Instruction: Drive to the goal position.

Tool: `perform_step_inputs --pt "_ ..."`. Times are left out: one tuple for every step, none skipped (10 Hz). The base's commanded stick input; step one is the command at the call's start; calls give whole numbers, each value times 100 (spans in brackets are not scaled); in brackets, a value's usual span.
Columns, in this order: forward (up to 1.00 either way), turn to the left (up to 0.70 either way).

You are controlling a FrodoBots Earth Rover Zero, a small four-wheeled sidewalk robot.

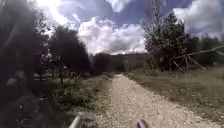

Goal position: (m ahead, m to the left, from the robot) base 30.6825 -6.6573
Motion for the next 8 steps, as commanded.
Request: perform_step_inputs --pt "100 0" --pt "100 0" --pt "100 0" --pt "100 0" --pt "100 0" --pt "100 0" --pt "100 0" --pt "100 0"
